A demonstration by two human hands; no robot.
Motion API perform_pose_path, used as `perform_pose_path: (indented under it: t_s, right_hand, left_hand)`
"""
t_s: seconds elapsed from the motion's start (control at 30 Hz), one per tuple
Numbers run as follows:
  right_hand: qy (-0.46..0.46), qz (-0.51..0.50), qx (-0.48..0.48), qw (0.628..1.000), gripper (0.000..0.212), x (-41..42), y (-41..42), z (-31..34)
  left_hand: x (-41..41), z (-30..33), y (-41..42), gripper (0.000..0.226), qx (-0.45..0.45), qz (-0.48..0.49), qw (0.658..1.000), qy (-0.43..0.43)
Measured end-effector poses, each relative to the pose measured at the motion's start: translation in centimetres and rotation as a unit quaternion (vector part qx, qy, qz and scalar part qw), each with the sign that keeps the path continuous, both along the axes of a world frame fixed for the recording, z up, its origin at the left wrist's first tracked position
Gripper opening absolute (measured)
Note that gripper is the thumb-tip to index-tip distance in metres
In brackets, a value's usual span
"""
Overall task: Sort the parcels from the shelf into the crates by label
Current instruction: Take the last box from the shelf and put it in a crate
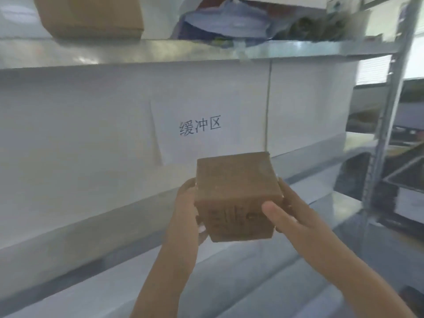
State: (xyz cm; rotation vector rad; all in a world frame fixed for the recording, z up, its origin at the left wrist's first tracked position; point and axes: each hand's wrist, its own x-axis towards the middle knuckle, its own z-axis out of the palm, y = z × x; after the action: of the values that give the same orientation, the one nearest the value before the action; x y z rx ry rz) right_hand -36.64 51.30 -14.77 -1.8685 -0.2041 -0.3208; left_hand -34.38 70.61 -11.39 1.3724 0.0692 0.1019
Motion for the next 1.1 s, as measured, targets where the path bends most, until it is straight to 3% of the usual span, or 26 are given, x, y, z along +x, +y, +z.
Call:
perform_pose_path:
  t_s: [0.1, 0.17, 0.2, 0.27, 0.33, 0.4, 0.57, 0.83, 1.1]
  right_hand:
    - [0.034, -0.030, 0.062, 0.997, 0.064, -0.1, -6.6, -0.7]
    - [-0.002, -0.099, 0.061, 0.993, 0.095, -0.9, -11.1, -2.1]
    - [-0.010, -0.123, 0.067, 0.990, 0.100, -1.2, -13.0, -2.6]
    - [-0.021, -0.122, 0.084, 0.989, 0.072, -2.1, -15.0, -2.4]
    - [-0.023, -0.145, 0.154, 0.977, 0.042, -2.0, -16.3, -2.8]
    - [-0.049, -0.153, 0.157, 0.974, 0.053, -2.6, -18.2, -3.7]
    - [-0.040, -0.205, 0.107, 0.972, 0.075, 0.0, -25.9, -5.3]
    - [-0.020, -0.331, 0.093, 0.939, 0.084, 4.3, -34.6, -7.6]
    - [0.049, -0.476, 0.032, 0.878, 0.091, 3.1, -47.1, -9.2]
  left_hand:
    - [1.7, -0.3, -5.9, 0.046, 0.001, -0.048, 0.998, 0.047]
    - [3.0, -1.4, -9.6, 0.037, 0.032, -0.084, 0.995, 0.047]
    - [3.4, -2.2, -11.5, 0.024, 0.065, -0.105, 0.992, 0.020]
    - [4.2, -4.0, -15.3, 0.006, 0.095, -0.140, 0.985, -0.043]
    - [5.1, -6.1, -18.8, 0.037, 0.091, -0.181, 0.973, -0.112]
    - [6.0, -7.0, -22.3, 0.057, 0.082, -0.224, 0.957, -0.164]
    - [9.6, -8.1, -30.4, 0.082, 0.051, -0.351, 0.907, -0.225]
    - [17.7, -10.2, -42.4, 0.086, 0.071, -0.433, 0.865, -0.245]
    - [18.2, -12.3, -57.8, 0.078, 0.110, -0.490, 0.820, -0.275]
